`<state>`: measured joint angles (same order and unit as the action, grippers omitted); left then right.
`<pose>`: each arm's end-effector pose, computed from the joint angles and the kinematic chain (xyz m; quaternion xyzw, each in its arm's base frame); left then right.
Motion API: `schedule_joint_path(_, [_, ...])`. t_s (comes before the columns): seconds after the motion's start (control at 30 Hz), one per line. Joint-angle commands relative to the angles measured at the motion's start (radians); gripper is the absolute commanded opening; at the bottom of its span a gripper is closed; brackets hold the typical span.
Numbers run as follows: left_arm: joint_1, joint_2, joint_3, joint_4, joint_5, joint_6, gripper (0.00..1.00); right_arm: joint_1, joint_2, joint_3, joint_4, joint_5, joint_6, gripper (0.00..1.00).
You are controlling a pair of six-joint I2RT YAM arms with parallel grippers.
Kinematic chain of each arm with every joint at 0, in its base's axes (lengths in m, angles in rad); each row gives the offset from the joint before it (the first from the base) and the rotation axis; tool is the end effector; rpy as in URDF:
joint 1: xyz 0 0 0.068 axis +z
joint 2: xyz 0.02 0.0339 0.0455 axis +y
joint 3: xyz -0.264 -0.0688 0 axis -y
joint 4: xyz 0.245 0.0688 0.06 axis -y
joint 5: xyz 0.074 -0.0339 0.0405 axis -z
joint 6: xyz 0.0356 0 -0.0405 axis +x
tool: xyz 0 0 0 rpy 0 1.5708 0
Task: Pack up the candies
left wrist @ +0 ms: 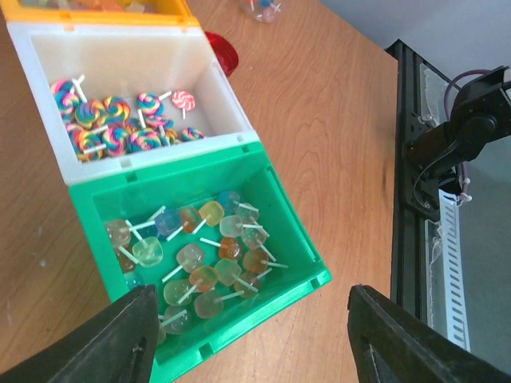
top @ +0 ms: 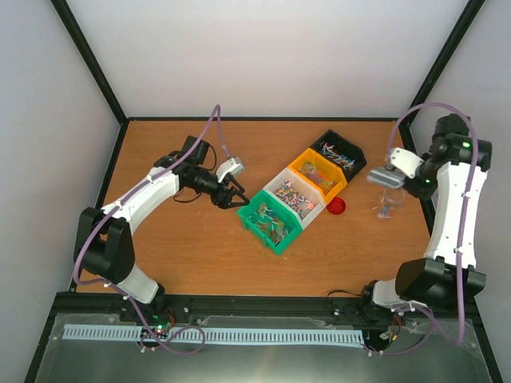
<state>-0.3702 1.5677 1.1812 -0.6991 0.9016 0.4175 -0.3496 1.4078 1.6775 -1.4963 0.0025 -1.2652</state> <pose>0.2822 -0.1395 0.2557 0.4319 0.7667 -0.4177 0.2262 0.2201 -0.0803 0.3939 -0.4353 0.8839 -0.1246 0.1175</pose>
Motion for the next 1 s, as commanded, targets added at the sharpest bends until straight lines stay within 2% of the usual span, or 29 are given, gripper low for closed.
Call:
schedule_joint_path(0.0, [0.008, -0.047, 0.098, -0.061, 0.055, 0.058, 0.68, 0.143, -0.02, -0.034, -0.008, -0.183, 0.069, 0.03])
schedule_joint_path(0.13, [0.01, -0.081, 0.145, -0.028, 0.106, 0.026, 0.71, 0.314, 0.003, -0.062, -0.004, -0.373, 0.171, 0.03])
schedule_joint_path(0.23, [0.01, -0.095, 0.16, 0.074, 0.08, -0.055, 0.7, 0.436, 0.025, -0.112, 0.044, -0.495, 0.247, 0.03])
schedule_joint_path(0.43, [-0.019, -0.052, 0.221, 0.121, 0.073, -0.097, 0.66, 0.659, 0.079, -0.195, 0.166, -0.657, 0.362, 0.03])
schedule_joint_path(0.67, [-0.131, -0.01, 0.216, 0.056, 0.017, -0.038, 0.64, 0.793, 0.138, -0.2, 0.212, -0.727, 0.424, 0.03])
schedule_joint_path(0.97, [-0.175, 0.03, 0.18, 0.025, 0.021, -0.019, 0.51, 0.871, 0.136, -0.19, 0.231, -0.757, 0.461, 0.03])
